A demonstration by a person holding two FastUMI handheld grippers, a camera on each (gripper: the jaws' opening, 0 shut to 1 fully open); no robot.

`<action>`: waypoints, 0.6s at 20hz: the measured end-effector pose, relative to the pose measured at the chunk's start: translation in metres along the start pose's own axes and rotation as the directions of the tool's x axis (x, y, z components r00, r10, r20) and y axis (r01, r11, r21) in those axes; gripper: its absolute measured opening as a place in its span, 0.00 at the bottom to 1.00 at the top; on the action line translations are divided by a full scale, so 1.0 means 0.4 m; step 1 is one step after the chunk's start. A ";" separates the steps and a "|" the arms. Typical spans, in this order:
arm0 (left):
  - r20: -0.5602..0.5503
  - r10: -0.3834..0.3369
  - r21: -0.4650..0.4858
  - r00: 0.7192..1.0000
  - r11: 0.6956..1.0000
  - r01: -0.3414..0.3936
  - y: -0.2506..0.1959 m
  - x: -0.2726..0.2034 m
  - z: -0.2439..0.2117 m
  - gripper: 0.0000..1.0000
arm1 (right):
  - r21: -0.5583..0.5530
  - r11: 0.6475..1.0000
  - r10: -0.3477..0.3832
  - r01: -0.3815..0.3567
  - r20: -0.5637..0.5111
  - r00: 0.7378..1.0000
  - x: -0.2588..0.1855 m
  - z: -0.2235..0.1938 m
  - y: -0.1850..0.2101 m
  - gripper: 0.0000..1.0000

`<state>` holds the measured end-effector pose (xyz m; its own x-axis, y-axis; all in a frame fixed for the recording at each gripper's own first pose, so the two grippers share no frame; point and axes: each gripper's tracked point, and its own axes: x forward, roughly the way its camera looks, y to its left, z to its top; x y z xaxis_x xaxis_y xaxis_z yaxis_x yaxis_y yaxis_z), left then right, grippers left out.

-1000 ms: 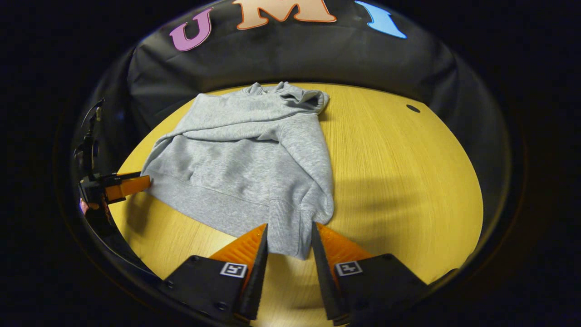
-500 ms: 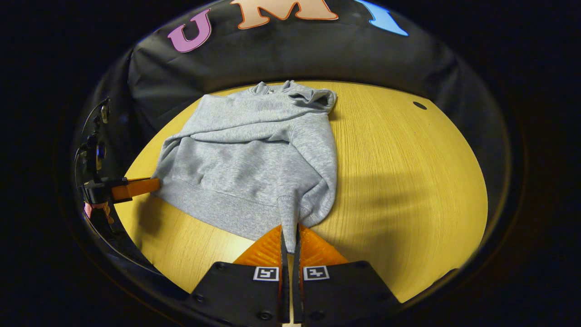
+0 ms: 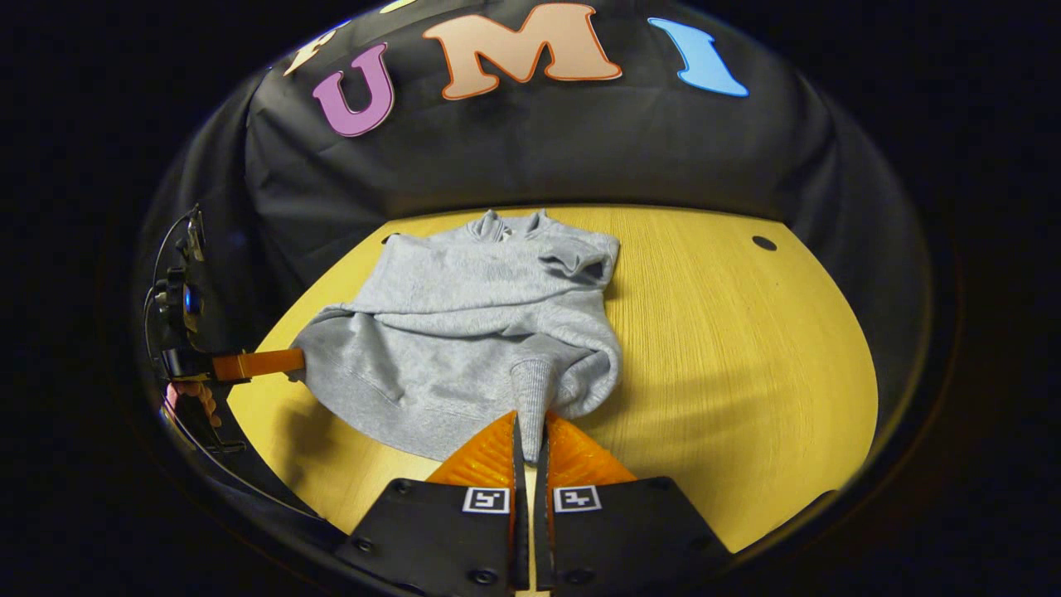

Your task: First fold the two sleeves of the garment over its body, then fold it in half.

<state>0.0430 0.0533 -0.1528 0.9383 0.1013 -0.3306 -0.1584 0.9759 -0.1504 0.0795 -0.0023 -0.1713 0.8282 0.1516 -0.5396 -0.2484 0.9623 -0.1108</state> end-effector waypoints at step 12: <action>0.108 -0.047 0.062 0.993 0.997 0.040 -0.084 0.112 0.257 0.00 | -0.011 1.000 0.002 -0.001 0.125 0.992 0.102 0.274 -0.032 0.05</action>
<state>0.1218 0.0451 -0.0667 0.9723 0.0757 -0.2210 -0.1010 0.9892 -0.1058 0.1717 0.0163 -0.1005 0.8838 0.1807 -0.4316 -0.2546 0.9596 -0.1197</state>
